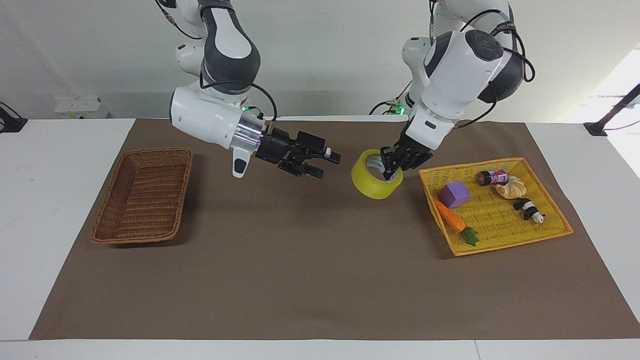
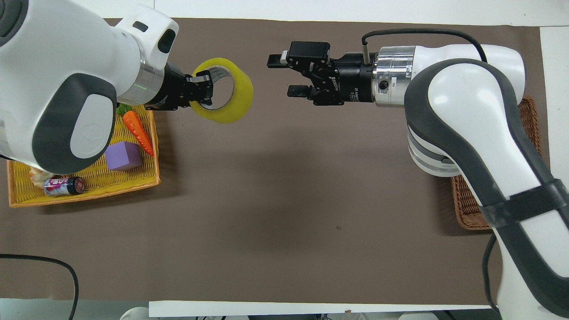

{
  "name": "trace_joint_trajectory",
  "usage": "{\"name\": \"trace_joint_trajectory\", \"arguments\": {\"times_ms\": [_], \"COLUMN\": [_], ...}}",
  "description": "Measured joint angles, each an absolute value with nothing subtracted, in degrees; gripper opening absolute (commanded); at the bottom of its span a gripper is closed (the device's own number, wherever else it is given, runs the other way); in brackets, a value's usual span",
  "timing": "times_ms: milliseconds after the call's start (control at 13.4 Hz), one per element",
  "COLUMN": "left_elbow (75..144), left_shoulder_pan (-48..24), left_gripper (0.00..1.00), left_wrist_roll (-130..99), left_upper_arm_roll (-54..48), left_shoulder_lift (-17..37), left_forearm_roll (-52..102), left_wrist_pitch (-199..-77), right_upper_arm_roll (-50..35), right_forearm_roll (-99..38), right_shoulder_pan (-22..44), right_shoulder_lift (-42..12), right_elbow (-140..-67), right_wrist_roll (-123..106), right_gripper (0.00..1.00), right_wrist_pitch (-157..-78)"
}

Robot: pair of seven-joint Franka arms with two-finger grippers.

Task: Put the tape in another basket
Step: 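Hold the tape up with the left gripper while the right gripper reaches it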

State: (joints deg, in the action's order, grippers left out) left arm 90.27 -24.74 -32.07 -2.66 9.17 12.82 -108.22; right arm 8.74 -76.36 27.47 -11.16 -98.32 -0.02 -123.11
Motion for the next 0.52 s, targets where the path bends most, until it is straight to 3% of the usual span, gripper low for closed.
{"name": "trace_joint_trajectory", "arguments": {"times_ms": [524], "left_elbow": [91.2], "left_shoulder_pan": [-24.2], "left_gripper": [0.03], "left_wrist_roll": [-31.8], "left_upper_arm_roll": [-2.3], "left_shoulder_lift": [8.2], "left_forearm_roll": [12.8], "left_wrist_pitch": [-105.7], "right_upper_arm_roll": [8.8], "right_forearm_roll": [-75.8], "right_shoulder_pan": [32.9], "right_shoulder_lift": [-13.9], "right_elbow": [-99.2], "right_wrist_roll": [-8.8], "right_gripper": [1.00], "right_wrist_pitch": [-127.4]}}
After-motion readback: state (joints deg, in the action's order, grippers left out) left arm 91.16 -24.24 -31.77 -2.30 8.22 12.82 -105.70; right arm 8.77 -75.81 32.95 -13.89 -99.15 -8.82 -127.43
